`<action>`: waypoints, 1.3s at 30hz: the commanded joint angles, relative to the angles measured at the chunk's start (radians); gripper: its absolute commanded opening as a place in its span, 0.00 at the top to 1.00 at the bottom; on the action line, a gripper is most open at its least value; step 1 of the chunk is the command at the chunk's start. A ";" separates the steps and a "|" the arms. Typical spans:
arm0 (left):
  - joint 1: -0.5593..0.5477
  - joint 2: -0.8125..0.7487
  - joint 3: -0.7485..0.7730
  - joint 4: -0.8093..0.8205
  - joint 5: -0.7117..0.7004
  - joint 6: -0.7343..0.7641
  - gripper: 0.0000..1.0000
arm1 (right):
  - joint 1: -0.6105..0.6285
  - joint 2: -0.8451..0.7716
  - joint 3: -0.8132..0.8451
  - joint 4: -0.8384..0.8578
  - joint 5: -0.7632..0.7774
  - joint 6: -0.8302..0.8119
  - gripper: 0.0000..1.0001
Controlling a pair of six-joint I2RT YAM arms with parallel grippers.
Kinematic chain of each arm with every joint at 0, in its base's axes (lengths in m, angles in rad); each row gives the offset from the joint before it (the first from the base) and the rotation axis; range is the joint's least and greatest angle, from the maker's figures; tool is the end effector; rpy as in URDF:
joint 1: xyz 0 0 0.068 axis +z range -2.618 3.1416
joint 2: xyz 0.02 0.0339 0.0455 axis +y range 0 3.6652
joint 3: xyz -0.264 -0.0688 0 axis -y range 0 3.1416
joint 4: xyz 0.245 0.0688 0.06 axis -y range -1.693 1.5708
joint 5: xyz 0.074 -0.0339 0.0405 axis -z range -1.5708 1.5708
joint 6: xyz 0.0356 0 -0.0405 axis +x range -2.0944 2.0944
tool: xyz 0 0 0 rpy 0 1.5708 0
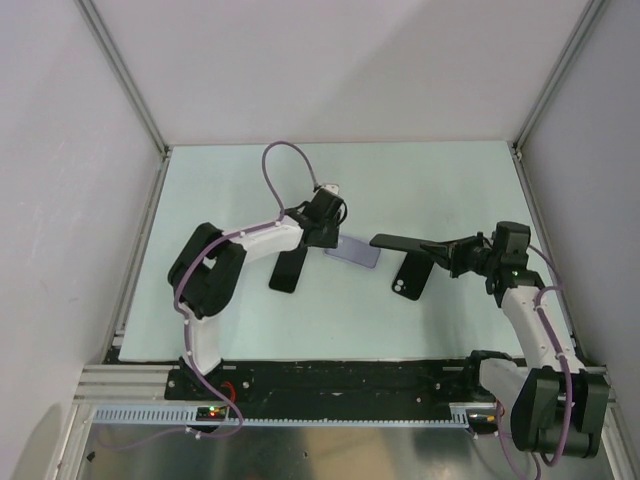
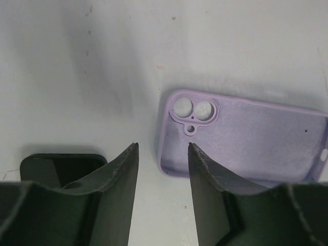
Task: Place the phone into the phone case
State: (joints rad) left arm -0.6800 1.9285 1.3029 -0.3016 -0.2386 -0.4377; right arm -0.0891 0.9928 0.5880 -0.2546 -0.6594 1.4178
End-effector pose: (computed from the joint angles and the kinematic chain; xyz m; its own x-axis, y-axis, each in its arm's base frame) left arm 0.3251 -0.2521 0.1791 -0.7756 0.0975 -0.6236 0.1899 0.9783 -0.0831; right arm 0.2064 0.0035 0.2307 -0.5001 0.8289 0.2505 0.5403 0.0727 0.8383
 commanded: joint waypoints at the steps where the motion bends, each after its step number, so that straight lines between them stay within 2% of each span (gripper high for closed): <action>1: 0.006 0.024 0.033 0.016 0.030 0.045 0.53 | -0.022 0.022 0.052 0.065 -0.058 -0.071 1.00; 9: 0.005 0.054 0.014 0.025 0.036 0.047 0.63 | -0.024 0.053 0.051 0.113 -0.058 -0.206 1.00; 11: 0.006 0.053 0.008 0.028 0.035 0.045 0.70 | -0.024 0.058 0.053 0.132 -0.061 -0.242 1.00; 15: 0.006 0.034 -0.012 0.030 0.042 0.038 0.91 | -0.022 0.067 0.065 0.131 -0.039 -0.332 1.00; 17: 0.004 0.008 -0.036 0.029 0.048 0.024 0.98 | -0.015 0.068 0.066 0.138 -0.022 -0.378 1.00; 23: -0.036 -0.154 -0.200 0.029 0.047 -0.075 1.00 | 0.067 0.069 0.067 0.186 0.035 -0.502 1.00; 28: -0.080 -0.272 -0.341 0.030 0.051 -0.155 1.00 | 0.244 0.070 0.064 0.205 0.136 -0.579 1.00; 34: -0.125 -0.381 -0.480 0.031 0.022 -0.315 1.00 | 0.392 0.088 0.010 0.308 0.204 -0.569 1.00; 39: -0.184 -0.426 -0.518 0.030 -0.019 -0.409 1.00 | 0.460 0.096 -0.049 0.374 0.226 -0.551 1.00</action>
State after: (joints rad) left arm -0.8196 1.5604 0.8001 -0.2813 -0.2111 -0.7219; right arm 0.3298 1.0874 0.5686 -0.0086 -0.4706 0.8619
